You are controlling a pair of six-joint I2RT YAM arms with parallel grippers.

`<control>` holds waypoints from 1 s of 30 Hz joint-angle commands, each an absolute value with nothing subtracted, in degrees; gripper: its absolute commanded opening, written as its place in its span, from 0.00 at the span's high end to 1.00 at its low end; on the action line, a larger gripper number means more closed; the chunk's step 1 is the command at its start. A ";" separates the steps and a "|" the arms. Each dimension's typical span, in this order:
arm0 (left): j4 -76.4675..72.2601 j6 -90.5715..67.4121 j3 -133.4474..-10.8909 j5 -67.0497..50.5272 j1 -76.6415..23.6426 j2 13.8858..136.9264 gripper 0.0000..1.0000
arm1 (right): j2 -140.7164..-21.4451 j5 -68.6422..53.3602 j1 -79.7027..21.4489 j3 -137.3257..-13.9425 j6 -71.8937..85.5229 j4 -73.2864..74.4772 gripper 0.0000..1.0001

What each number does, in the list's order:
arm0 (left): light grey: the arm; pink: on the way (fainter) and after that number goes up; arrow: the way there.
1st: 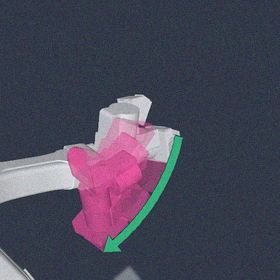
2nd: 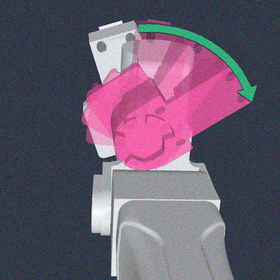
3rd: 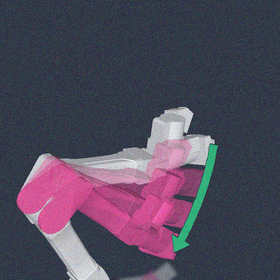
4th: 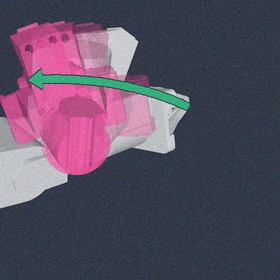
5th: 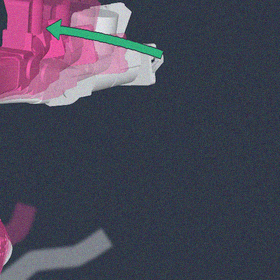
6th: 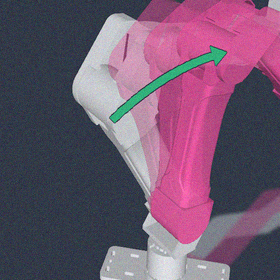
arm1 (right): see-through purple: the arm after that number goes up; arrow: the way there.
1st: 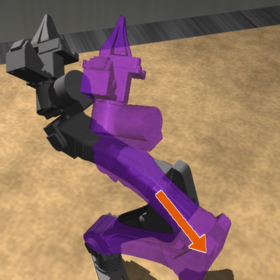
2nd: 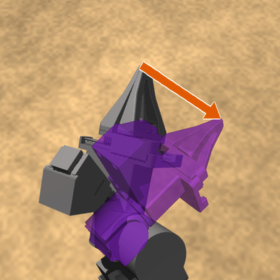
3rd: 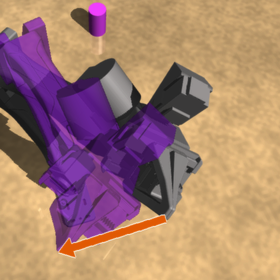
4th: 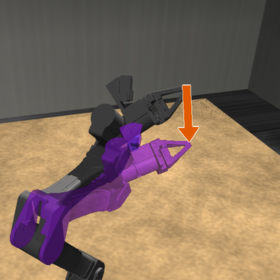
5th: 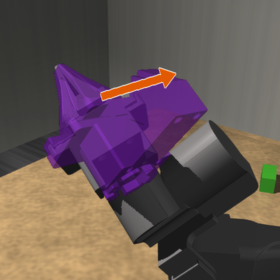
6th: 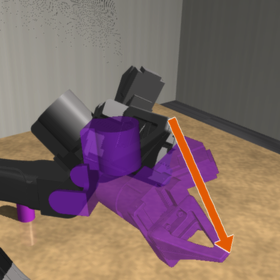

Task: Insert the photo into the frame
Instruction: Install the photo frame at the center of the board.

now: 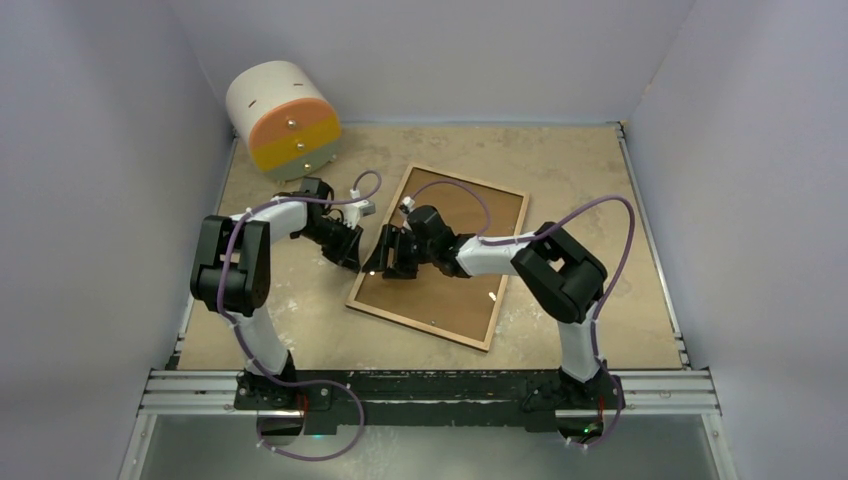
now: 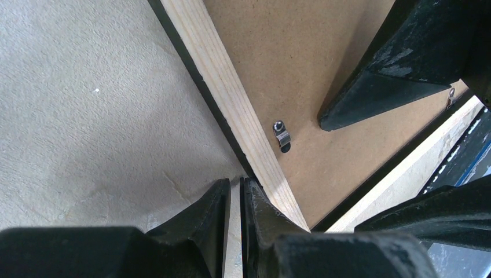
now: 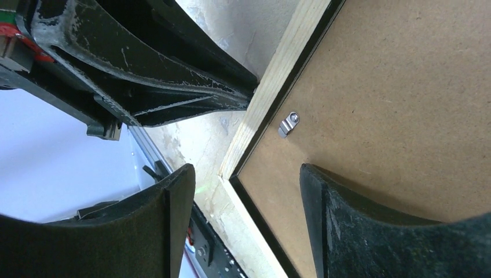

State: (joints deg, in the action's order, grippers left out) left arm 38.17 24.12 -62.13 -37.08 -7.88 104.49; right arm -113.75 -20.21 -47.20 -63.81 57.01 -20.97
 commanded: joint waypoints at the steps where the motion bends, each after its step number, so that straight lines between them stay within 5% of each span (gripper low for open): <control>1: 37.57 24.05 -62.15 -39.29 -7.73 105.24 0.85 | -114.53 -17.54 -47.43 -66.00 56.66 -22.12 0.32; 30: 37.88 25.12 -62.19 -40.49 -7.82 105.64 0.88 | -120.59 -17.97 -47.39 -71.37 57.87 -24.14 0.44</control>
State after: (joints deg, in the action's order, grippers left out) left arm 38.17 24.47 -62.13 -37.76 -7.64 104.88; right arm -118.85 -19.25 -47.22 -68.90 57.91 -22.98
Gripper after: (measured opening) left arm 0.120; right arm 0.569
